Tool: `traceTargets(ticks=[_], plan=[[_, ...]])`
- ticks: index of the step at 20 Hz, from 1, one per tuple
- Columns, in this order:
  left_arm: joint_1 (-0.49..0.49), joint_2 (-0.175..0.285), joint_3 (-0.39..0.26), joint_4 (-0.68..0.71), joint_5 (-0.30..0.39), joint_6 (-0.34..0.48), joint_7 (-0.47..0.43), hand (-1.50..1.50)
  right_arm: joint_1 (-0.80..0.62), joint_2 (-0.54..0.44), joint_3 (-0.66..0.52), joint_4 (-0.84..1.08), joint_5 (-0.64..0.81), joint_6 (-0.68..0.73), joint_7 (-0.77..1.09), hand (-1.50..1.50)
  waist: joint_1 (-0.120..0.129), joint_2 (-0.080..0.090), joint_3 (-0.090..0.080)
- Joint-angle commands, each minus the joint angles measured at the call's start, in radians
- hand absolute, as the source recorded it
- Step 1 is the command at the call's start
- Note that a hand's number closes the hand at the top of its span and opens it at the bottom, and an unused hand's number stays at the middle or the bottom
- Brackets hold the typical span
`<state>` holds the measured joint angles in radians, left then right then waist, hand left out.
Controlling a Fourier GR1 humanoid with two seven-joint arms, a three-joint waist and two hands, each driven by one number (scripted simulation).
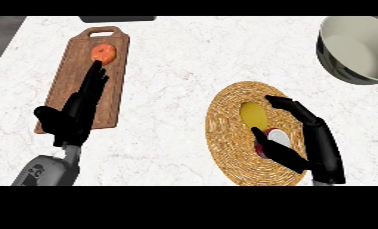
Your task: Pick the can from the placemat and place it in the bowl
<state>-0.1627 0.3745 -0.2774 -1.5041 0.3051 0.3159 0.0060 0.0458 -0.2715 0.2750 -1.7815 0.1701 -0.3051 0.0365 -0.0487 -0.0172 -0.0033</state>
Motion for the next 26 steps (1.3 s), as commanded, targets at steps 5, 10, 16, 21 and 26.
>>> traceTargets(ticks=[5, 10, 16, 21, 26], plan=[[0.008, -0.028, -0.028, -0.028, -0.041, 0.008, 0.012, 0.00, 0.309, 0.127, 0.144, -0.279, 0.190, -0.257, -0.225, -1.50, 0.029, 0.011, 0.003], [0.014, -0.074, -0.051, -0.034, -0.079, 0.036, 0.035, 0.00, 0.351, 0.017, 0.075, -0.454, 0.365, -0.230, 0.073, -1.50, 0.041, 0.015, 0.001], [-0.002, -0.061, -0.011, -0.023, -0.072, -0.006, 0.034, 0.00, 0.307, -0.047, 0.007, -0.641, 0.401, -0.018, 0.464, -1.50, 0.051, 0.018, 0.001], [-0.010, -0.075, -0.019, -0.004, -0.088, -0.029, 0.014, 0.00, 0.179, -0.077, 0.009, -0.647, 0.387, 0.139, 0.750, -1.50, 0.056, 0.019, 0.000], [-0.049, -0.099, -0.010, -0.017, -0.114, -0.014, 0.074, 0.00, 0.065, -0.062, -0.003, -0.524, 0.315, 0.238, 0.867, -1.50, 0.054, 0.019, 0.003]])
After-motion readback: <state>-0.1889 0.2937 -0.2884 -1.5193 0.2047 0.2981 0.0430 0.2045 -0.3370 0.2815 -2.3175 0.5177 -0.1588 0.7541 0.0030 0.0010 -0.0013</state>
